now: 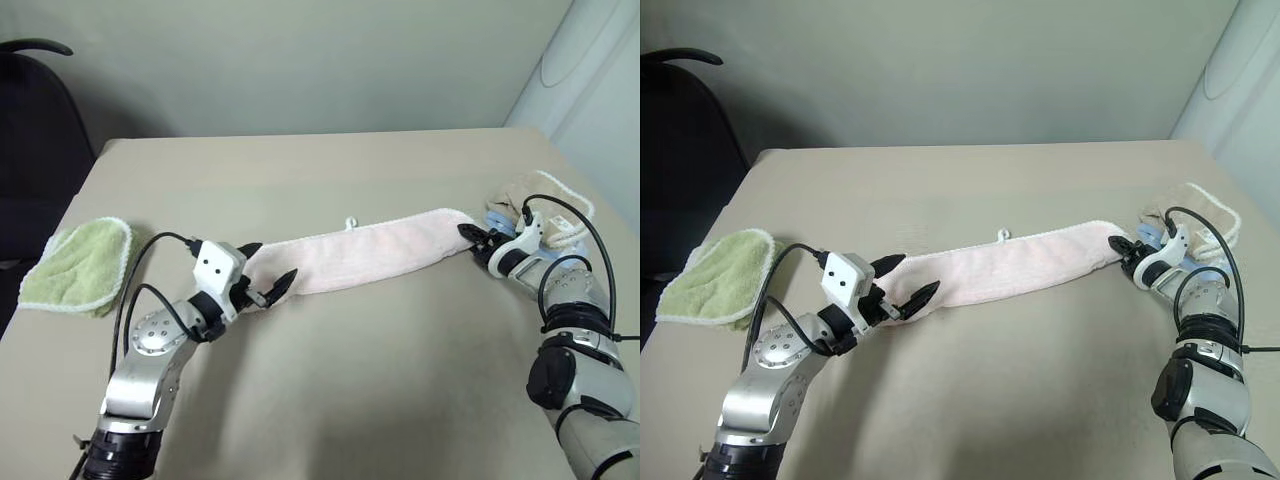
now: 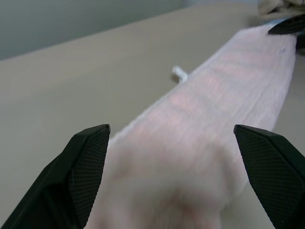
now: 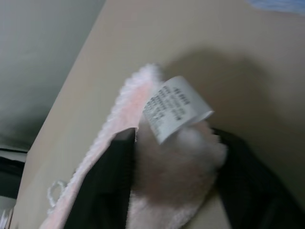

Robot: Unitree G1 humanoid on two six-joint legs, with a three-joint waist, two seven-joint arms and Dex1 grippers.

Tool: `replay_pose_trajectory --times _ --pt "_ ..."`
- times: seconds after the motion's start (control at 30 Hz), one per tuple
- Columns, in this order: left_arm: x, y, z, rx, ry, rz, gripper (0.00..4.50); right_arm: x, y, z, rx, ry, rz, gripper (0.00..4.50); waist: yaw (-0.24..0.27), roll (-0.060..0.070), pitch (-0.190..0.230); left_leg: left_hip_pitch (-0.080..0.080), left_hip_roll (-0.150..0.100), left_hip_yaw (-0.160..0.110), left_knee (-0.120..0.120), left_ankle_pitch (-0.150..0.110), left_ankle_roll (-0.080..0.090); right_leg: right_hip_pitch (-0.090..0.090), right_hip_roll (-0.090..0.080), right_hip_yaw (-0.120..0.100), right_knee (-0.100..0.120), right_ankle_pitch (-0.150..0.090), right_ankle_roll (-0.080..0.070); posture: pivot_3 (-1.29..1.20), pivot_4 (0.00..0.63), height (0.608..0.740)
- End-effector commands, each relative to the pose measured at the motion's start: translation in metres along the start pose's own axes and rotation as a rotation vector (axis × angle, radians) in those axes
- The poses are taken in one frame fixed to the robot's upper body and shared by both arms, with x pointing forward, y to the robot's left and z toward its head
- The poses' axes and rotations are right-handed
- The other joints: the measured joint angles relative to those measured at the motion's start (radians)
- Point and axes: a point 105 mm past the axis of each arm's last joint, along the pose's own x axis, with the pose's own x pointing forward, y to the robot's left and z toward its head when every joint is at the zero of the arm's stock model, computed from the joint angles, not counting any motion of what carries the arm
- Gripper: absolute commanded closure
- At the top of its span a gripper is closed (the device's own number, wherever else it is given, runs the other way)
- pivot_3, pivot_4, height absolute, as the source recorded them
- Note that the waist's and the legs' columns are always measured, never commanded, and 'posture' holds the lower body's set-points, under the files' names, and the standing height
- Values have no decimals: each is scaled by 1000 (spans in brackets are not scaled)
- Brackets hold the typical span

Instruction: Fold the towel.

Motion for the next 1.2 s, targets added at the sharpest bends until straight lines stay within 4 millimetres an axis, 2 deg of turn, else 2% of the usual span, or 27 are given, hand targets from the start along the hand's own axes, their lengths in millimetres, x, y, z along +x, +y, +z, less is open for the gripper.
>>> replay_pose_trajectory --times 0.03,0.1,0.13,0.27,0.37,0.5,0.57,0.7,0.8,0.87,0.93,1.0,1.07,1.2 --pt "-4 -5 6 40 -7 -14 0 -5 -5 9 10 -36 -17 3569 2 -2 -1 0 0 0 0 0 0 0 0 0 0 0 0 0 150 740" --pt "-5 -7 -1 40 17 -25 0 -10 -10 18 9 -71 -34 4271 4 -4 -2 0 0 -1 0 -1 1 1 0 -1 0 0 0 0 150 740" --pt "-5 -8 -4 42 30 -30 0 -13 -12 23 6 -90 -40 4481 10 -5 -3 0 0 -1 1 -1 2 2 0 -1 -1 0 0 0 150 740" --pt "-6 -10 -15 35 74 -38 0 -24 -14 48 -27 -166 -48 4481 33 -4 -3 0 -2 -1 2 -2 4 3 -2 -1 -1 0 0 0 150 740" --pt "-7 -12 -18 33 82 -49 0 -30 -6 61 -110 -185 -28 4481 39 -2 -2 -2 -2 -1 1 -2 4 1 -2 -1 -1 0 0 0 150 740" --pt "-7 -17 -11 5 50 -75 0 -30 17 66 -341 -157 36 4481 34 -1 -1 -4 -2 0 -1 0 -1 -3 -2 -1 -1 0 0 0 150 740" --pt "-8 -19 -5 -23 21 -87 0 -28 39 63 -498 -132 107 4481 31 -1 -1 -4 -1 0 -1 0 0 -3 -2 -1 -1 0 0 0 150 740" --pt "-11 -19 9 -86 -40 -100 0 -26 92 37 -920 -66 288 4481 28 0 0 -5 -1 0 -1 0 0 -3 -1 -2 -1 0 0 0 150 740" --pt "-12 -20 12 -94 -49 -104 0 -25 113 2 -1212 16 411 4481 29 0 -1 -5 -1 -1 -1 0 0 -3 -1 -2 -1 0 0 0 150 740" --pt "-11 -21 13 -95 -49 -107 0 -23 116 -22 -1356 76 469 4481 30 -1 -1 -5 -1 -1 0 0 0 -2 -1 -3 -1 0 0 0 150 740" --pt "-10 -23 13 -97 -52 -111 0 -20 110 -57 -1524 181 535 4481 32 -1 -1 -5 -1 -2 0 0 0 -2 -1 -3 -2 0 0 0 150 740" --pt "-9 -24 14 -99 -54 -113 0 -17 101 -83 -1646 260 573 4481 33 -1 -1 -5 -1 -2 0 0 0 -2 -1 -3 -2 0 0 0 150 740" --pt "-10 -26 14 -102 -56 -114 0 -12 95 -93 -1672 276 572 4481 32 -1 -1 -5 -1 -2 0 0 0 -2 -2 -3 -2 0 0 0 150 740" --pt "-12 -27 14 -110 -57 -106 0 -7 89 -104 -1611 305 588 4481 33 -1 -1 -5 -1 -2 0 0 -1 -3 -2 -2 -2 0 0 0 150 740"
